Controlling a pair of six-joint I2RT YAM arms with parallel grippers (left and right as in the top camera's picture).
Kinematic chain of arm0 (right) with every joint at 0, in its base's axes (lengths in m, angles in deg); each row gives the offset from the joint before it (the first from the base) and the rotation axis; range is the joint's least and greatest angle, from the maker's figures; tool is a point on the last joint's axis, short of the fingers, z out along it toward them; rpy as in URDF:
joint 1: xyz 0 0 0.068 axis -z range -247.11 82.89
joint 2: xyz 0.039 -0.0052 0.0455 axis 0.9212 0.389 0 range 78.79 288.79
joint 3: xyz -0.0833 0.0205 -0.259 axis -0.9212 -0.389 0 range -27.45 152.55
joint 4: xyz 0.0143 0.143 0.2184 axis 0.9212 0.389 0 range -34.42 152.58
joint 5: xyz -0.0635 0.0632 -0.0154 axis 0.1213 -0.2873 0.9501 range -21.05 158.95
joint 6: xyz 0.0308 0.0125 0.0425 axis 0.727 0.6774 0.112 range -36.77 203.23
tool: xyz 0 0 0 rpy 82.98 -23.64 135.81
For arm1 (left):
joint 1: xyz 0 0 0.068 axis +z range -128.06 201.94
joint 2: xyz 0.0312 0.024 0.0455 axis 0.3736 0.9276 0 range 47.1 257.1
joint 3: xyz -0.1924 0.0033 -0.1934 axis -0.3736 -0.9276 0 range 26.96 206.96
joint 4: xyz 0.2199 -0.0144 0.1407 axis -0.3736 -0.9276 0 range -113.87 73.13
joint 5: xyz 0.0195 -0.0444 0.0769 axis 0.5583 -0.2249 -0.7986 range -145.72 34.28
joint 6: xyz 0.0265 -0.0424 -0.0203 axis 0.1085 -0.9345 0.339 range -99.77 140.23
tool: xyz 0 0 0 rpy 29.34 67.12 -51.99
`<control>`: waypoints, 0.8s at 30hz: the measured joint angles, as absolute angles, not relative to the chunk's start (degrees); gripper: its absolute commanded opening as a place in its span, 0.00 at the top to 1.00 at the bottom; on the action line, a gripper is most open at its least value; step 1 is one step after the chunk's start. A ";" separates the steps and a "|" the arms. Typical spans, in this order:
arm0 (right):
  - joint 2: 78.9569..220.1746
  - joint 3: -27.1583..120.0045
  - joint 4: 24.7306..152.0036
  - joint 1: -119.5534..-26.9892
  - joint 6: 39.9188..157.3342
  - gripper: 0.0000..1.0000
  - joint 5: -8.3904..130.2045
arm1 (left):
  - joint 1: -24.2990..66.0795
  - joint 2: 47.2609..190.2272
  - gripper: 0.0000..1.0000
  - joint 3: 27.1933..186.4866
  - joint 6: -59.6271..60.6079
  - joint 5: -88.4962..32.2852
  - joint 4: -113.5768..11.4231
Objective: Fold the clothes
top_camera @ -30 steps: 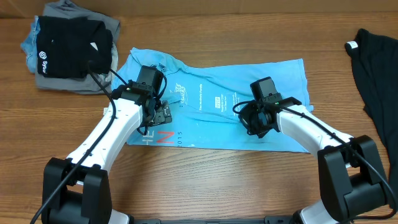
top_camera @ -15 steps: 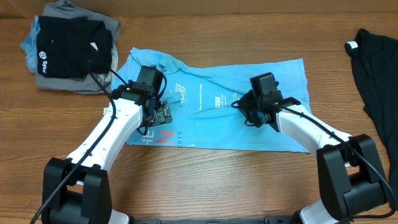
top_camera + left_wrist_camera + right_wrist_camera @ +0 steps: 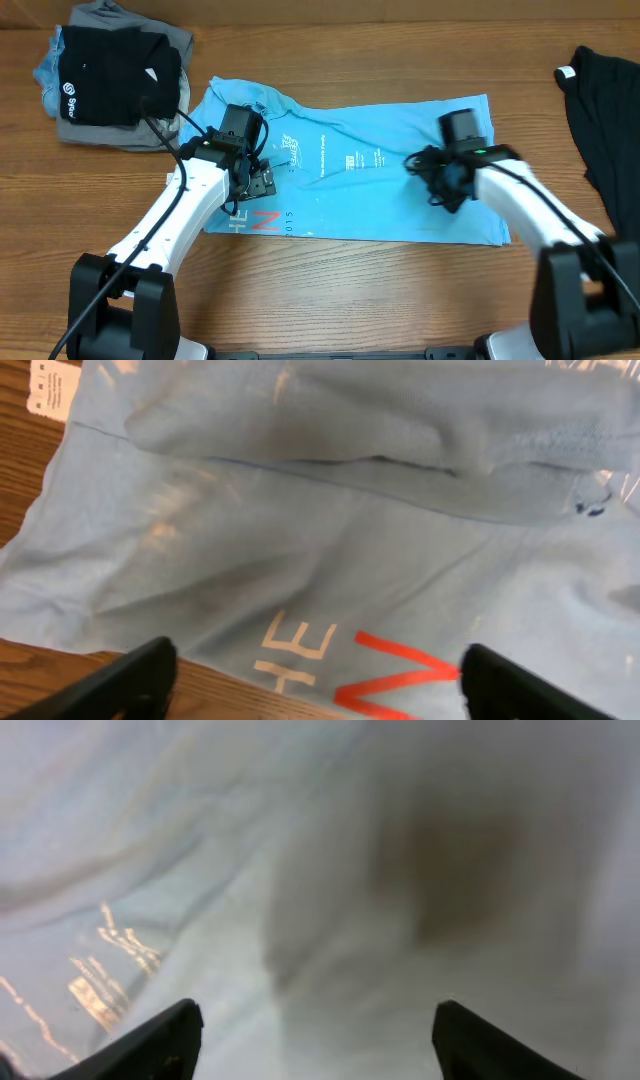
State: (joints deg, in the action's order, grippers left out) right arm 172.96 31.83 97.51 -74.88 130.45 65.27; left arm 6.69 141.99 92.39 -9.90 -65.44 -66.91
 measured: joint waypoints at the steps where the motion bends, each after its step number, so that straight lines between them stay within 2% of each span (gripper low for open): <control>1: 171.22 32.34 99.94 -73.48 129.16 0.37 65.35 | 6.69 141.99 0.27 92.39 -9.82 -65.24 -67.39; 5: 167.91 32.99 106.30 -69.87 125.20 0.61 65.55 | 6.69 141.99 0.43 92.37 -9.55 -63.99 -69.38; 9: 168.31 30.92 106.04 -68.63 123.04 0.71 65.81 | 6.69 142.16 0.44 91.74 -9.68 -62.03 -69.43; 18: 168.88 24.25 104.44 -65.09 122.60 0.72 65.88 | 6.69 144.37 0.43 88.41 -9.88 -59.73 -69.40; 24: 168.96 22.17 102.34 -62.92 123.89 0.77 65.03 | 6.69 148.00 0.45 88.28 -10.16 -59.32 -67.68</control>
State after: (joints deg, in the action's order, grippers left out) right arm 168.96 22.17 102.34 -62.92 123.89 65.03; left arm 6.69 148.00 88.28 -10.16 -59.32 -67.68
